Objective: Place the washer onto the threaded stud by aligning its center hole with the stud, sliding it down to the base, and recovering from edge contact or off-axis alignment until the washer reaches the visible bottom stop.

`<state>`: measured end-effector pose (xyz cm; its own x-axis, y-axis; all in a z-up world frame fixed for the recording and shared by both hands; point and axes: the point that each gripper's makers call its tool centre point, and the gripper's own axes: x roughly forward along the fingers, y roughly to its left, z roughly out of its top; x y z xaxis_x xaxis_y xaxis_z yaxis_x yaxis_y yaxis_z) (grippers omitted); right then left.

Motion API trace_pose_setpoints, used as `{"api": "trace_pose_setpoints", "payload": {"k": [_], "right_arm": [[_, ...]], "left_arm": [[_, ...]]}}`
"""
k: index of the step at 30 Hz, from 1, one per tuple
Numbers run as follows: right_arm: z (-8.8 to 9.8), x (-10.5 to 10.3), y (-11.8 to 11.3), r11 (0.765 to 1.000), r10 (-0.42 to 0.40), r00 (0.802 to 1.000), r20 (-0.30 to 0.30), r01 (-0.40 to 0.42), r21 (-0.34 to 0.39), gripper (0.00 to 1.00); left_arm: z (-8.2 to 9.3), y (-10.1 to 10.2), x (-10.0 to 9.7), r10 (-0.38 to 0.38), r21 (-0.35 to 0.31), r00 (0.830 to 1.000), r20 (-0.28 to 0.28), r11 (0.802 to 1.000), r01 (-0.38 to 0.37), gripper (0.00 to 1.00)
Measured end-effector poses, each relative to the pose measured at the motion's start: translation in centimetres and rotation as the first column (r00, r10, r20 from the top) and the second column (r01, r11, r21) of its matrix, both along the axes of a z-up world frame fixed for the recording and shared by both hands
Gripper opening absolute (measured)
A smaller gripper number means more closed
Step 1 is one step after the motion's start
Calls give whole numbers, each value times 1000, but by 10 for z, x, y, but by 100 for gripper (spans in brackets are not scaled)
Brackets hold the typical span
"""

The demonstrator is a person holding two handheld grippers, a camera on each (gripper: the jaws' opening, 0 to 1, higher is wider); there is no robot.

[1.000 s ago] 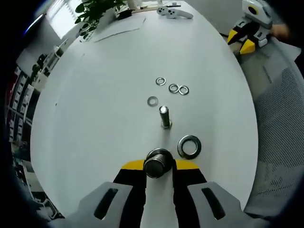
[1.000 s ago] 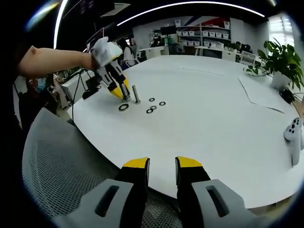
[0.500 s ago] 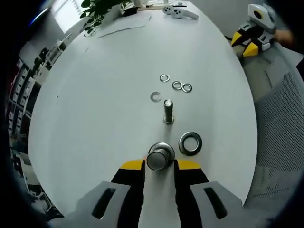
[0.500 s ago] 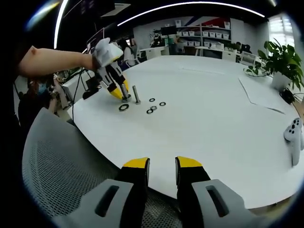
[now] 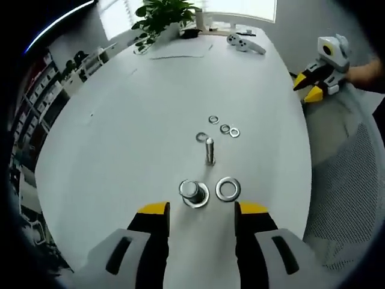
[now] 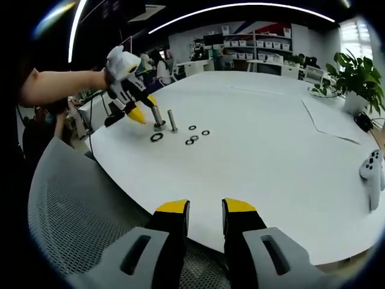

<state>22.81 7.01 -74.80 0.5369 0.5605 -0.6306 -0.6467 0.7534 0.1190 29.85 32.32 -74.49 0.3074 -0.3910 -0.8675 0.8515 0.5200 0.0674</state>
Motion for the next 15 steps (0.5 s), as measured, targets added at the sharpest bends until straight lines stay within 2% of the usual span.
{"api": "trace_pose_setpoints", "payload": {"k": [2, 10, 15], "right_arm": [[0, 0, 0, 1000, 2, 1000, -1, -2, -4, 24], [-2, -2, 0, 1000, 13, 1000, -12, -13, -17, 24], [-4, -2, -2, 1000, -7, 1000, -20, 7, -20, 24]], "left_arm": [[1, 1, -5, -5, 10, 1000, 7, 1000, 5, 40], [15, 0, -17, 40, -60, 998, 40, 998, -37, 41], [22, -1, -27, 58, -118, 997, 57, 992, -51, 50]]}}
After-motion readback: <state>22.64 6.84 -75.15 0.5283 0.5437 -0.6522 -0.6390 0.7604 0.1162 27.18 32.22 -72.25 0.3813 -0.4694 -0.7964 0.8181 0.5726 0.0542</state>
